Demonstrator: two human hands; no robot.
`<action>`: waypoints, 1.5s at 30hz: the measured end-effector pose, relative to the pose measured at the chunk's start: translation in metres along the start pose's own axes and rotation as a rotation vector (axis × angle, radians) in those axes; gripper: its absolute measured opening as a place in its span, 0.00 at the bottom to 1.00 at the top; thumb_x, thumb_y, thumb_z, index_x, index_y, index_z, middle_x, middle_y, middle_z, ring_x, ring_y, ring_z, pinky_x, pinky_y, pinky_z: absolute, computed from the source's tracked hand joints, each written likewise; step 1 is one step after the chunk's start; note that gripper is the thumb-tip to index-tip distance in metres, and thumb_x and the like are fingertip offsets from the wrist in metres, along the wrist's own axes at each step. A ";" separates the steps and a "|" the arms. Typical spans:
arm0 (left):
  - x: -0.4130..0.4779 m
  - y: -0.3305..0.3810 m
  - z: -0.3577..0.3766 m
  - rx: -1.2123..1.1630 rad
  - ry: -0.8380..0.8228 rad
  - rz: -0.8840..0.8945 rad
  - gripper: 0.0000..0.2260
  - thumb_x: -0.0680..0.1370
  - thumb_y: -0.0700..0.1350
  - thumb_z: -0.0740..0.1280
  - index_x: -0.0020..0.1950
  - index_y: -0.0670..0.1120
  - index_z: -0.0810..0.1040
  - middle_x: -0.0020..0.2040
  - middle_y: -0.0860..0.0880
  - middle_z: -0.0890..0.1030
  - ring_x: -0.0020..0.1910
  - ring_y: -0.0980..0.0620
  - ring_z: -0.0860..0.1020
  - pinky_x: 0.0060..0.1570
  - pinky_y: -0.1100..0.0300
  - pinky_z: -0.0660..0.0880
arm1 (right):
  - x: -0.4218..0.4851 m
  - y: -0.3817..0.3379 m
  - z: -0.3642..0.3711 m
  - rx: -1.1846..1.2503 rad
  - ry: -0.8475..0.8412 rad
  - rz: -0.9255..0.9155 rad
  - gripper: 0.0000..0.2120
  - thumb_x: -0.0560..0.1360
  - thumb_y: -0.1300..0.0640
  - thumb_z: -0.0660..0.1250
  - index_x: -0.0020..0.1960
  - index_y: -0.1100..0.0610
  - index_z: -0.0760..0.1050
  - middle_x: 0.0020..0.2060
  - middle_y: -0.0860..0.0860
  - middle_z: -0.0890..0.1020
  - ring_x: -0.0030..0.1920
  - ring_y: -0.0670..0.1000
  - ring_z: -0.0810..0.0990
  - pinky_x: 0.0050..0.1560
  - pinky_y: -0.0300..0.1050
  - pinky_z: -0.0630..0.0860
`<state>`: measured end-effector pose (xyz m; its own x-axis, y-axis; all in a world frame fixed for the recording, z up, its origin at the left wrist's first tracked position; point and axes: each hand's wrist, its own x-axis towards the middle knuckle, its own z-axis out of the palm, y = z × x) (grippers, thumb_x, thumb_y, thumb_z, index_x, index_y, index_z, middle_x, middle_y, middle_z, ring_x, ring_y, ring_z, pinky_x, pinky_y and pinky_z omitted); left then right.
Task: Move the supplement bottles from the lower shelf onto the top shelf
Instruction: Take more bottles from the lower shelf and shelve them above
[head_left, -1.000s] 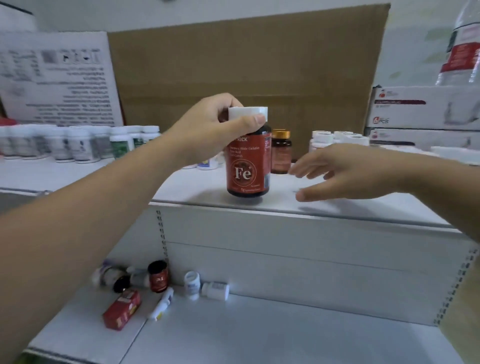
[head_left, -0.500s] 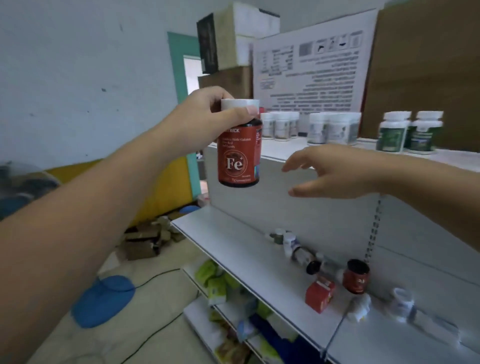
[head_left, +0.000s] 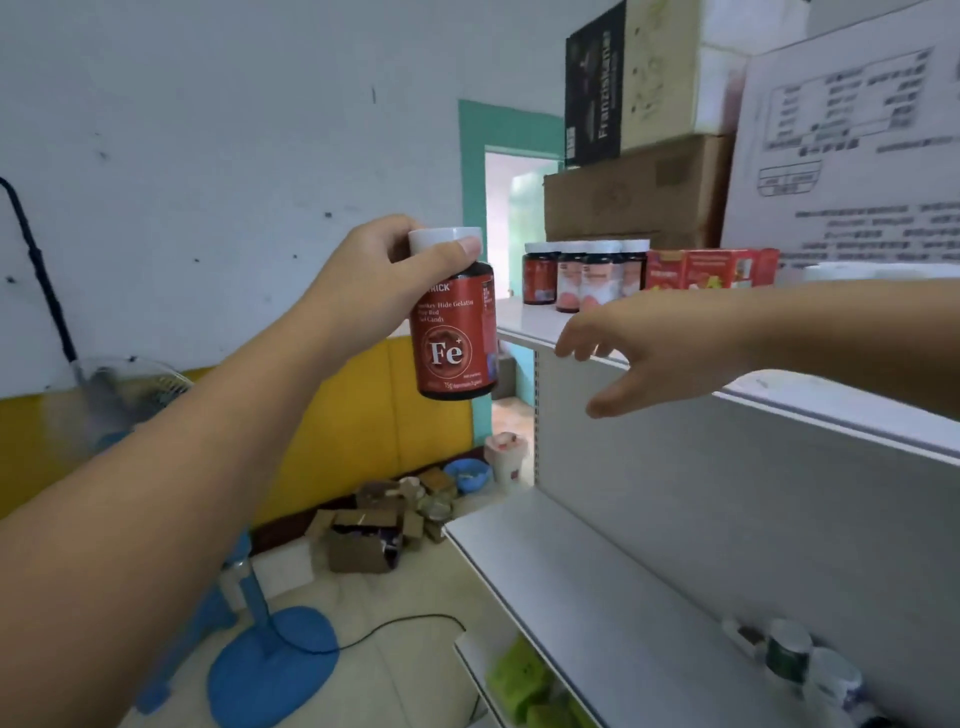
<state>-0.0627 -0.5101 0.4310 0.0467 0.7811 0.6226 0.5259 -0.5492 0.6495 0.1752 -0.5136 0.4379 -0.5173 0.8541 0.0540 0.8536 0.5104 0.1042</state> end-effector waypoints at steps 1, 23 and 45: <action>0.020 -0.011 0.003 -0.002 -0.001 0.019 0.22 0.76 0.60 0.69 0.56 0.41 0.78 0.47 0.49 0.84 0.46 0.52 0.82 0.50 0.55 0.79 | 0.019 0.010 -0.002 0.000 0.000 0.003 0.28 0.75 0.44 0.68 0.72 0.47 0.64 0.65 0.45 0.73 0.62 0.48 0.74 0.62 0.44 0.73; 0.379 -0.254 0.075 -0.182 -0.392 0.215 0.25 0.68 0.63 0.69 0.52 0.43 0.80 0.50 0.42 0.84 0.48 0.45 0.82 0.52 0.49 0.79 | 0.358 0.094 0.051 0.198 0.204 0.300 0.16 0.79 0.48 0.63 0.66 0.46 0.71 0.63 0.42 0.73 0.60 0.42 0.71 0.56 0.35 0.66; 0.468 -0.327 0.177 -0.312 -0.553 0.274 0.18 0.75 0.63 0.69 0.55 0.51 0.81 0.48 0.53 0.83 0.49 0.52 0.82 0.54 0.44 0.80 | 0.397 0.096 0.075 0.286 0.052 0.440 0.16 0.78 0.40 0.53 0.66 0.37 0.63 0.63 0.38 0.67 0.67 0.42 0.65 0.69 0.48 0.64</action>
<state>-0.0626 0.0873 0.4332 0.6132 0.5931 0.5217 0.1684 -0.7435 0.6472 0.0564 -0.1178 0.3945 -0.1023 0.9914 0.0818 0.9697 0.1177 -0.2141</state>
